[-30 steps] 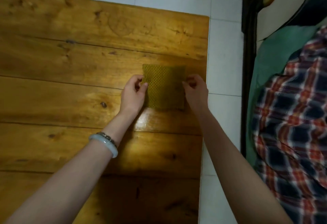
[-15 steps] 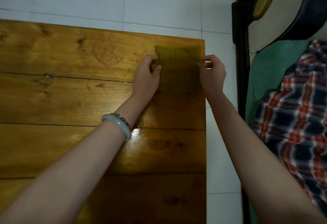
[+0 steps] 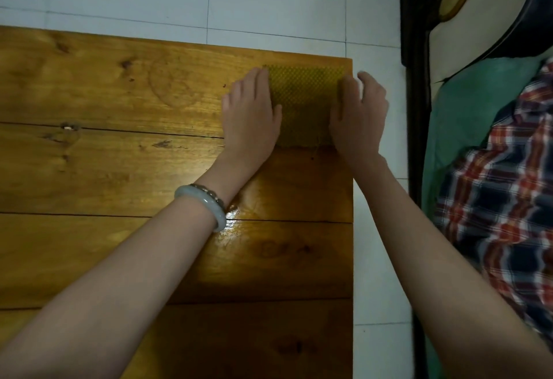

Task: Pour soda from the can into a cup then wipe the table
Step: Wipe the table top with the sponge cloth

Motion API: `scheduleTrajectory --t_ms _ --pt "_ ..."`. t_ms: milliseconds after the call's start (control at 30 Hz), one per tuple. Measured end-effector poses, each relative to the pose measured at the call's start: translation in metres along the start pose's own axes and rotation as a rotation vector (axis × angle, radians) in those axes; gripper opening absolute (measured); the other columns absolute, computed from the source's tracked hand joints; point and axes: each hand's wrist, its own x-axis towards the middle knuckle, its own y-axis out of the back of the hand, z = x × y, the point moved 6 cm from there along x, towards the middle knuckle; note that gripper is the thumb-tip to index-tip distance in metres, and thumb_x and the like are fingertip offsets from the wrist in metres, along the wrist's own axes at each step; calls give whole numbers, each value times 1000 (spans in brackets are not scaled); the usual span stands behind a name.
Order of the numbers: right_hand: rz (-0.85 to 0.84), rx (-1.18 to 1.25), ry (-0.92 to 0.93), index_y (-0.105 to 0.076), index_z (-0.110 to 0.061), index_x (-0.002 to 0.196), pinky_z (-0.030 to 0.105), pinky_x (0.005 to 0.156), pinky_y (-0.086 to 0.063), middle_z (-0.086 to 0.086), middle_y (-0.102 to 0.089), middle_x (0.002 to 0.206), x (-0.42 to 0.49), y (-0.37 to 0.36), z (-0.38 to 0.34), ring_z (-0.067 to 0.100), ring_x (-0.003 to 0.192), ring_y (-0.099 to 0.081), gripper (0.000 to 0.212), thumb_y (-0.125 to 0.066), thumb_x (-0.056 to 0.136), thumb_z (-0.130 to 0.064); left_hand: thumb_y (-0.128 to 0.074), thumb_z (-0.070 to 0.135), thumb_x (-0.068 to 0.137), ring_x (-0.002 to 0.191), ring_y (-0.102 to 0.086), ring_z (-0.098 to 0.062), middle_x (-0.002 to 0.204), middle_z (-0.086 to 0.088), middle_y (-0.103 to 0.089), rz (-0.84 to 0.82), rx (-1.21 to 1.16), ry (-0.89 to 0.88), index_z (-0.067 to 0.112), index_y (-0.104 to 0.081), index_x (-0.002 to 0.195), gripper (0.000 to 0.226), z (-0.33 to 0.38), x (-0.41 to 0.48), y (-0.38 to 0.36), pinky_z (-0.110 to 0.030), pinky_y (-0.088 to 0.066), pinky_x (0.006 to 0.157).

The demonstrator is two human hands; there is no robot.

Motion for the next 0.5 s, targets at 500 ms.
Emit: scheduleTrajectory --t_ms 500 --pt "-407 -207 137 -13 -10 149 47 117 -3 15 -7 158 -28 -9 -26 29 146 -3 62 -28 99 -44 -27 50 98 147 -8 -23 159 -10 -12 -256 200 -104 8 -9 151 71 3 -36 -12 -46 -3 119"
